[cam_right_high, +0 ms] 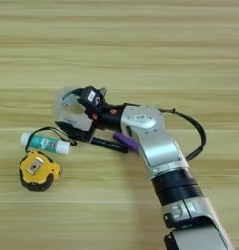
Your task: Move the objects on the table
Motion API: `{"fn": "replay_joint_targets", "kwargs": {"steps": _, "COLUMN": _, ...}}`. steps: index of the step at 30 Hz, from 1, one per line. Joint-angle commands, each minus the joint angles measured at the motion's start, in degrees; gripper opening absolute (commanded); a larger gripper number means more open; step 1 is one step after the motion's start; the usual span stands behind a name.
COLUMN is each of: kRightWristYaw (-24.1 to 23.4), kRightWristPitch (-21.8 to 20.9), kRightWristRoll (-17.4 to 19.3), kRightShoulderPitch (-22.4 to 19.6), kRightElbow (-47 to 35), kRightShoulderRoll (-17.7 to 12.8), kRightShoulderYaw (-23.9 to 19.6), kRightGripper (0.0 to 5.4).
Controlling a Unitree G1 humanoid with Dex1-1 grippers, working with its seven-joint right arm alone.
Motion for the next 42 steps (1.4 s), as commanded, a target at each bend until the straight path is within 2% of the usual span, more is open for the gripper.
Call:
{"fn": "replay_joint_targets", "kwargs": {"steps": 1, "kRightWristYaw": -1.6, "kRightWristPitch": 0.3, "kRightWristRoll": 0.6, "kRightShoulderPitch": -4.7, "kRightElbow": -1.2, "kRightShoulderRoll": -0.7, "kRightShoulderYaw": -1.2, "kRightGripper": 5.37}}
{"fn": "replay_joint_targets", "kwargs": {"steps": 19, "kRightWristYaw": -2.6, "kRightWristPitch": 4.2, "kRightWristRoll": 0.7, "kRightShoulderPitch": -8.5, "kRightElbow": 6.2, "kRightShoulderRoll": 2.6, "kRightShoulderYaw": -1.4, "kRightGripper": 5.37}}
{"fn": "replay_joint_targets", "kwargs": {"steps": 35, "kRightWristYaw": -3.1, "kRightWristPitch": 3.9, "kRightWristRoll": -2.1, "kRightShoulderPitch": -9.0, "kRightElbow": 9.0, "kRightShoulderRoll": 2.5, "kRightShoulderYaw": 0.6, "kRightGripper": 5.37}}
{"fn": "replay_joint_targets", "kwargs": {"steps": 42, "kRightWristYaw": -2.6, "kRightWristPitch": 3.5, "kRightWristRoll": -2.4, "kRightShoulderPitch": -8.7, "kRightElbow": 9.7, "kRightShoulderRoll": 2.6, "kRightShoulderYaw": 1.4, "kRightGripper": 4.69}}
